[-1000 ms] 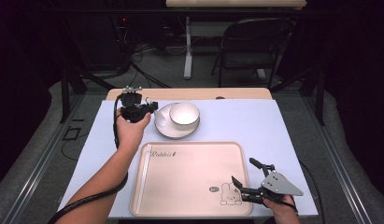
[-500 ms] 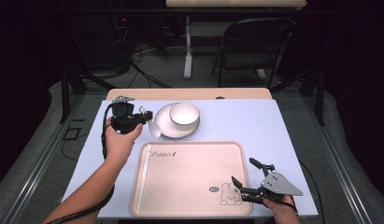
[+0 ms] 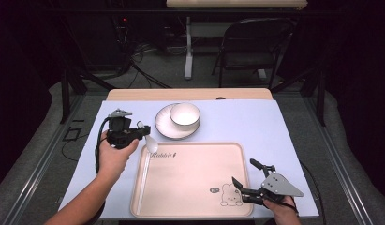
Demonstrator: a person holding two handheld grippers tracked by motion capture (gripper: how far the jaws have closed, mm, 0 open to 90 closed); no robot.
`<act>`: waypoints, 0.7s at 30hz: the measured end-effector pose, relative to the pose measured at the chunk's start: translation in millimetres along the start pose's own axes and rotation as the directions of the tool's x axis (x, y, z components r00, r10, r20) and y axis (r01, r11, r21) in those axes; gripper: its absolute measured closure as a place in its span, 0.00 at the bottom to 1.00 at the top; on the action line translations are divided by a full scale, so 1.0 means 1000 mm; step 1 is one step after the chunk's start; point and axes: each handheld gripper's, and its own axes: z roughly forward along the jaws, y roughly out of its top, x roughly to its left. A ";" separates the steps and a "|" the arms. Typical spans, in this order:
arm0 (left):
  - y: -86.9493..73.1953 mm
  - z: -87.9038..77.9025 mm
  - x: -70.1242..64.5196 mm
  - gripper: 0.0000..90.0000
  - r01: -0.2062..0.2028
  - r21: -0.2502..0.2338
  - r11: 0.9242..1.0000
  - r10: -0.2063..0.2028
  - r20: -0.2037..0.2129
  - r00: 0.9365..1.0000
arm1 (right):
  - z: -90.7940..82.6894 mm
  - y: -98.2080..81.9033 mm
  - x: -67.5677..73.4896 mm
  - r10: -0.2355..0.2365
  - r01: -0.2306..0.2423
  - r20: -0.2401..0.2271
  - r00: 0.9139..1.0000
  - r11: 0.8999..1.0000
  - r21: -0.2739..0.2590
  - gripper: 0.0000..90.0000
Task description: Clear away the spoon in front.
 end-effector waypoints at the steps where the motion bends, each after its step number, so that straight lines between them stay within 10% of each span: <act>1: -0.002 0.000 0.000 0.94 0.000 -0.001 1.000 0.000 0.001 1.000 | 0.000 0.000 0.000 -0.001 0.001 0.000 1.000 1.000 0.000 0.16; 21: -0.051 -0.008 -0.005 0.94 0.045 0.100 0.994 -0.050 0.046 0.998 | 0.000 0.000 0.000 -0.001 0.001 0.000 1.000 1.000 0.000 0.16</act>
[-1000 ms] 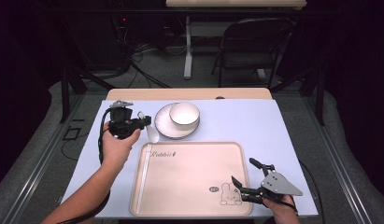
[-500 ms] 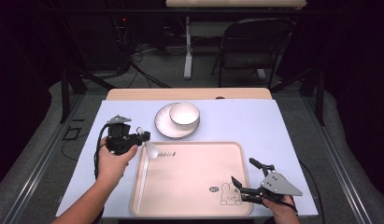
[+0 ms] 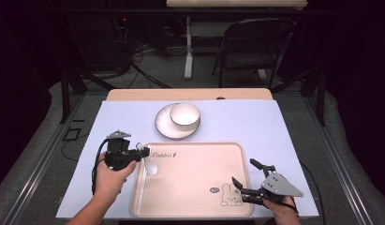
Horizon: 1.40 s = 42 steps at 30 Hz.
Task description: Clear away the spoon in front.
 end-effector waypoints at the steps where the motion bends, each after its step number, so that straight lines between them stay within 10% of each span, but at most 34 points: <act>1: -0.002 0.000 0.000 0.94 0.003 0.005 1.000 -0.003 -0.002 1.000 | 0.000 0.000 0.000 0.004 -0.004 -0.001 1.000 1.000 0.002 0.16; 24: -0.026 0.009 0.000 0.94 0.014 0.146 0.989 -0.013 -0.009 1.000 | 0.000 0.000 0.001 0.004 -0.004 0.000 1.000 1.000 0.003 0.16; 42: -0.020 0.020 0.007 0.92 0.027 0.147 0.989 -0.024 -0.023 0.999 | 0.001 0.000 0.000 0.002 -0.002 0.001 1.000 1.000 0.003 0.16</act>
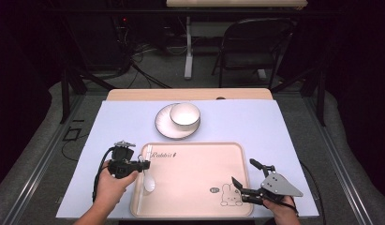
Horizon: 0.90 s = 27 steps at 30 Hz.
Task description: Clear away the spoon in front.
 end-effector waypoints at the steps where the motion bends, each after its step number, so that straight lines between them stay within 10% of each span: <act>1: 0.000 0.001 0.000 0.92 0.000 -0.002 1.000 0.000 -0.003 1.000 | 0.000 0.000 0.000 -0.002 0.002 0.000 1.000 1.000 0.001 0.16; 27: 0.011 0.027 0.017 0.82 0.085 0.004 0.996 -0.085 -0.029 0.996 | 0.000 0.000 0.000 -0.004 0.004 -0.002 1.000 1.000 0.001 0.15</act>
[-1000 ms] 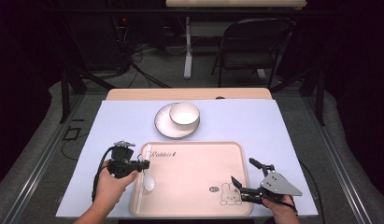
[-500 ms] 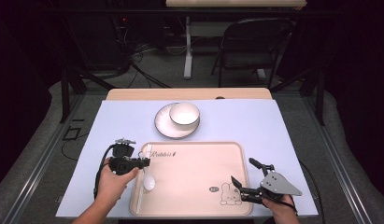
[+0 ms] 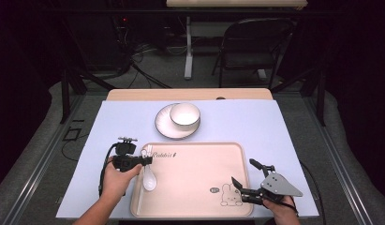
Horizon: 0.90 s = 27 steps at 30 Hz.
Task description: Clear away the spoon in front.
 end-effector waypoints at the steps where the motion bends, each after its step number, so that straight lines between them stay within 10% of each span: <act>1: 0.000 0.001 0.000 0.82 0.002 -0.003 1.000 -0.002 -0.003 1.000 | 0.000 0.000 0.000 0.000 0.000 0.000 1.000 1.000 0.000 0.16; 27: 0.004 0.037 0.008 0.79 0.057 0.027 0.998 -0.056 -0.028 0.998 | -0.001 0.000 0.000 -0.002 0.002 -0.004 1.000 1.000 -0.002 0.16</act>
